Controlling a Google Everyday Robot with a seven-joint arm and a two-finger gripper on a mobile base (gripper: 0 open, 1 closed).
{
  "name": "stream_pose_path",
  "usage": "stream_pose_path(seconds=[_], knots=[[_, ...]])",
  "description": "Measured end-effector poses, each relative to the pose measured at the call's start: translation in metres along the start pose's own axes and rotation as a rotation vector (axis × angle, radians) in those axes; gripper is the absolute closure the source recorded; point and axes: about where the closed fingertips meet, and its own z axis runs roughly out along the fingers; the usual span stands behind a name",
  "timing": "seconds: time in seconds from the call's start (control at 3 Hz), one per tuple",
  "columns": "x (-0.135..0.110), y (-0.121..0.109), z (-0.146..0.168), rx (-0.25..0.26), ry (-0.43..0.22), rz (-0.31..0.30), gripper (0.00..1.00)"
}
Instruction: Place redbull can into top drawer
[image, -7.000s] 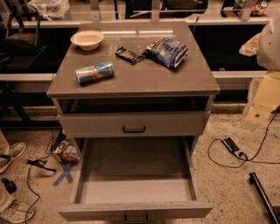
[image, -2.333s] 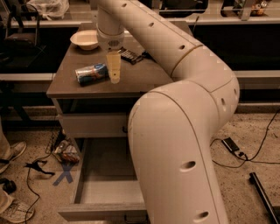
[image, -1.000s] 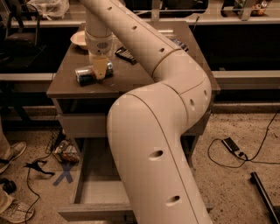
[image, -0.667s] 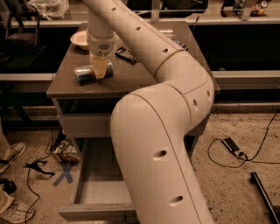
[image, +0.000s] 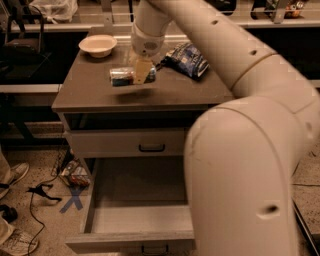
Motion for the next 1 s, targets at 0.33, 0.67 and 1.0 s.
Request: stream_pose_path(seconds=[0.33, 0.67, 1.0], knots=[[0.046, 0.043, -0.046, 0.045, 0.032, 0.161, 1.00], [0.070, 0.090, -0.049, 0.016, 0.046, 0.285, 1.00], [0.085, 0.143, -0.046, -0.028, 0.057, 0.407, 1.00]])
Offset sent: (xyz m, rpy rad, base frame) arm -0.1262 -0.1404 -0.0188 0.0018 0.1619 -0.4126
